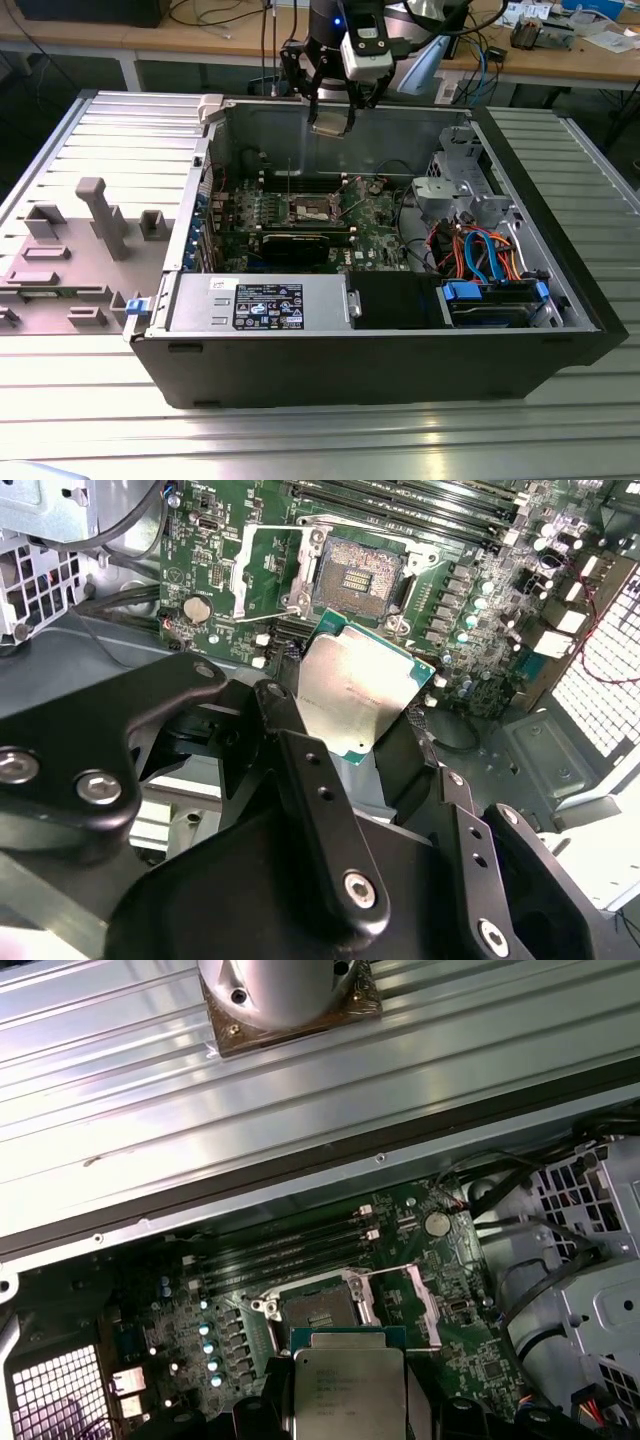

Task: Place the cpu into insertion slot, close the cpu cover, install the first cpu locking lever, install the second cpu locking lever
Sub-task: 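Place the cpu into insertion slot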

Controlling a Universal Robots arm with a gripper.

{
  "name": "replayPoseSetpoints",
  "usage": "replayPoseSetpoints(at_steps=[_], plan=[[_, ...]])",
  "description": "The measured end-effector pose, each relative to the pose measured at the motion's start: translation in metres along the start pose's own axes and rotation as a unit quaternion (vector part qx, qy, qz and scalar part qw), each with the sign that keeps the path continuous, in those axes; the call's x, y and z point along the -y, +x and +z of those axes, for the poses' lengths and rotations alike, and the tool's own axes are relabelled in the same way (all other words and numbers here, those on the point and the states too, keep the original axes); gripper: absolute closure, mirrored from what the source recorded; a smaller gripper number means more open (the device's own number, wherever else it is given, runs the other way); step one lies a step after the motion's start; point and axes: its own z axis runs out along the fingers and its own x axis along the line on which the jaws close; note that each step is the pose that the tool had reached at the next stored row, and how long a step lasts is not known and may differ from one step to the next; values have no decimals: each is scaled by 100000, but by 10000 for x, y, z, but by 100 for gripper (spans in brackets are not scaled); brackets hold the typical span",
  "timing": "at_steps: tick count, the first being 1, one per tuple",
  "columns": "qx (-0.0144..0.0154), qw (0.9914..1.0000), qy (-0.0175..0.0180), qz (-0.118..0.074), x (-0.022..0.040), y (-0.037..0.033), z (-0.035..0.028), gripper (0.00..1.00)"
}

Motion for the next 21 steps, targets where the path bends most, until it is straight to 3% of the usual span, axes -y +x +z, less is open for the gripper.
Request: replayPoseSetpoints(at_steps=[21], plan=[[237,99965,-51,2647,1,3,5,46]])
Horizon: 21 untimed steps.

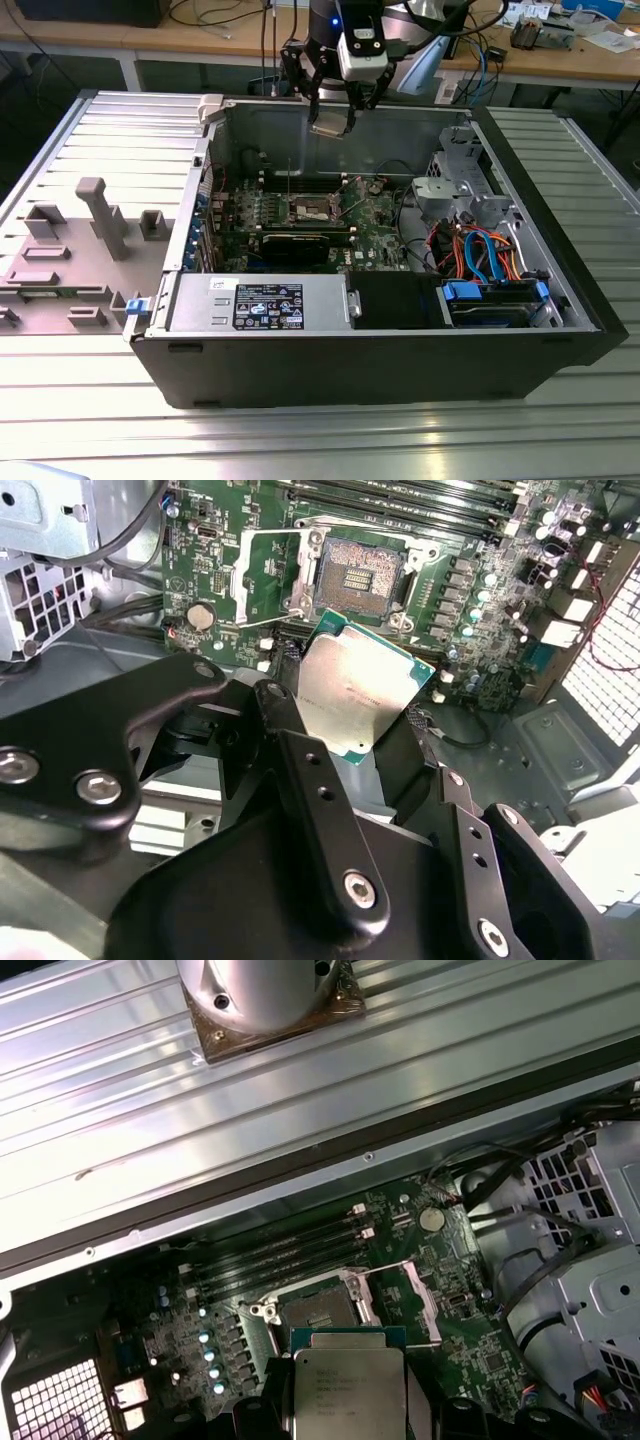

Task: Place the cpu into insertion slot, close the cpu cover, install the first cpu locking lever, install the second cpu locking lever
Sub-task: 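Place the cpu into insertion slot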

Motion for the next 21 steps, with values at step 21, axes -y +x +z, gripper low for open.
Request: replayPoseSetpoints(at_steps=[21], plan=[[111,99992,-25,1235,1,3,2,46]])
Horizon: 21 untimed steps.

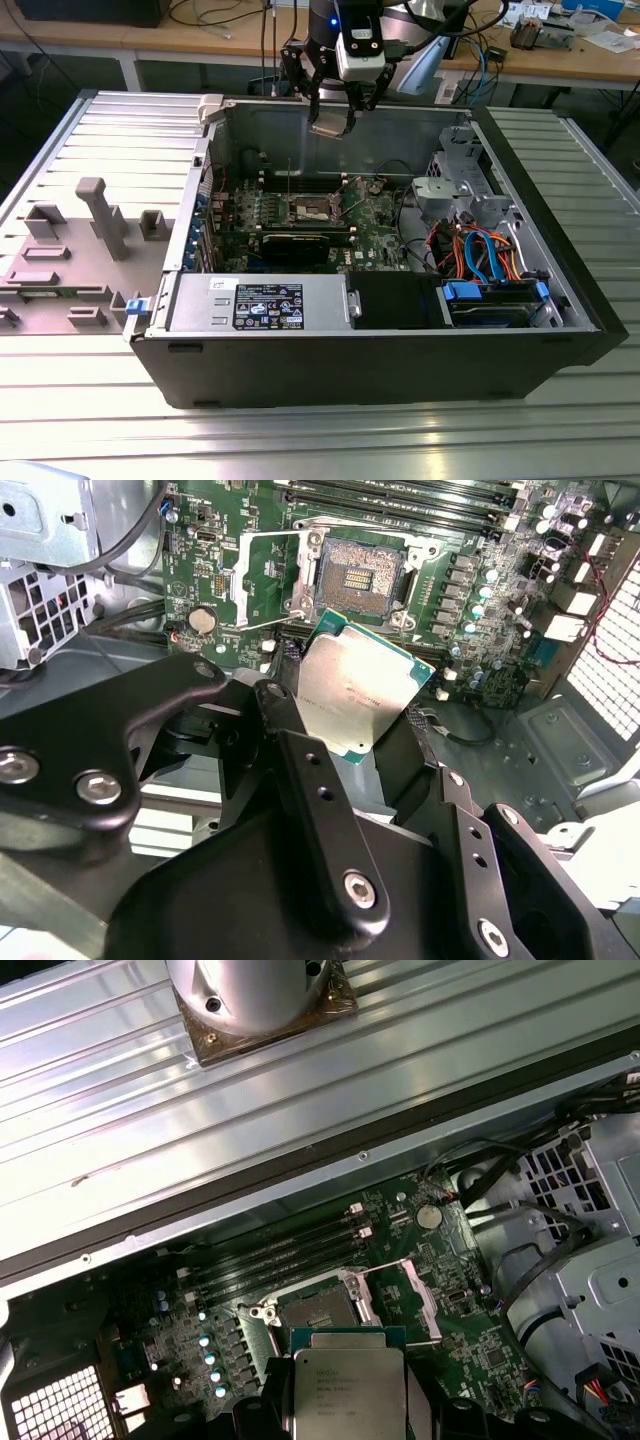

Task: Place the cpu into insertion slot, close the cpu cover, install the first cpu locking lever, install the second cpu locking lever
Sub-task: 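Place the cpu into insertion slot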

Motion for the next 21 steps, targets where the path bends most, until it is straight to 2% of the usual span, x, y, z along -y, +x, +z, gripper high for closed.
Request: replayPoseSetpoints(at_steps=[8,10,17,21], plan=[[177,99980,-35,1978,2,3,7,46],[309,99940,-65,3447,2,3,11,46],[528,99825,-116,5887,4,5,21,46],[657,99728,-142,7338,5,7,24,46]])
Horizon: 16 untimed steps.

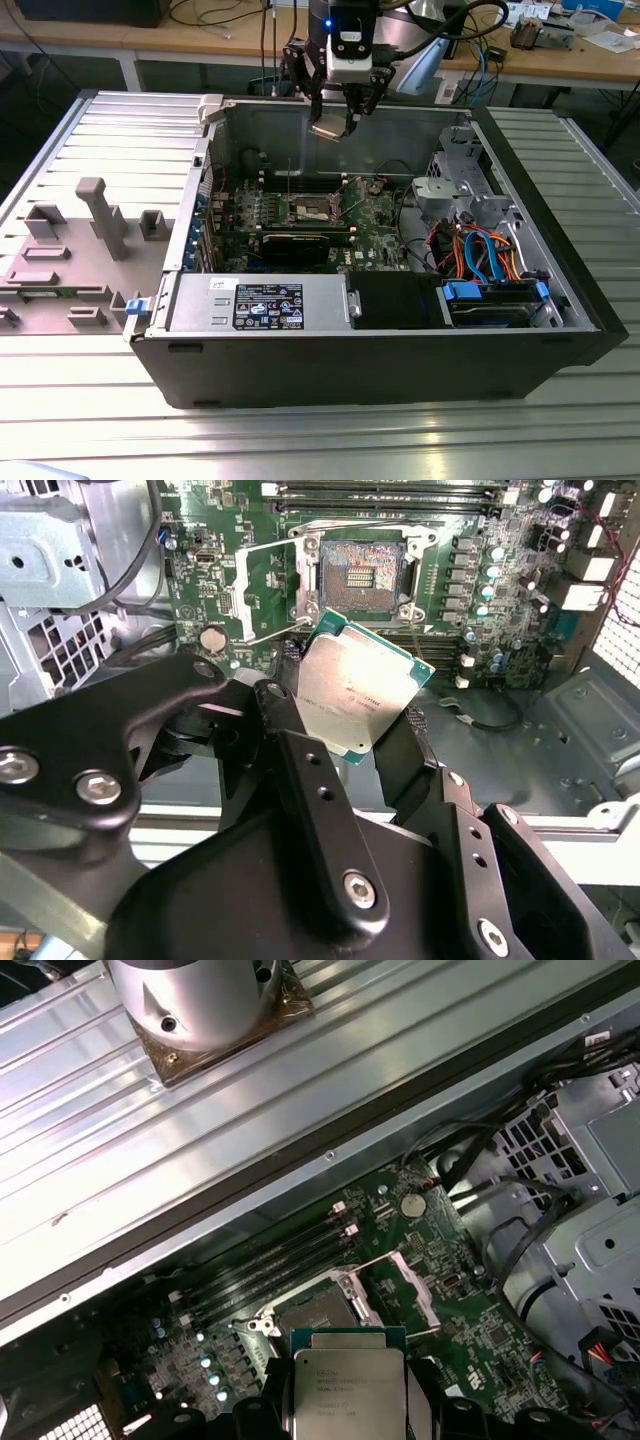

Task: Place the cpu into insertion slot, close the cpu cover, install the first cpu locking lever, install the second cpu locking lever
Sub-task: 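Place the cpu into insertion slot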

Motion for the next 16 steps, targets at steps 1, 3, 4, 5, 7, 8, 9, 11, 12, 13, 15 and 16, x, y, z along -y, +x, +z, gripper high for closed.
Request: replayPoseSetpoints(at_steps=[1,3,4,5,7,8,9,11,12,13,15,16], plan=[[7,100000,0,64,0,0,0,46],[9,100000,0,90,0,0,0,46],[10,100000,-3,93,0,0,0,46],[9,100000,0,94,0,0,0,46],[11,100000,-3,94,0,0,0,46],[10,100000,-2,97,0,0,0,46],[12,100000,-5,104,0,0,0,46],[32,99999,-9,321,0,1,0,46],[54,99998,-12,589,0,0,0,46],[89,99995,-20,951,0,1,1,46],[194,99977,-42,2125,0,0,4,46],[292,99948,-54,3202,0,0,8,46]])
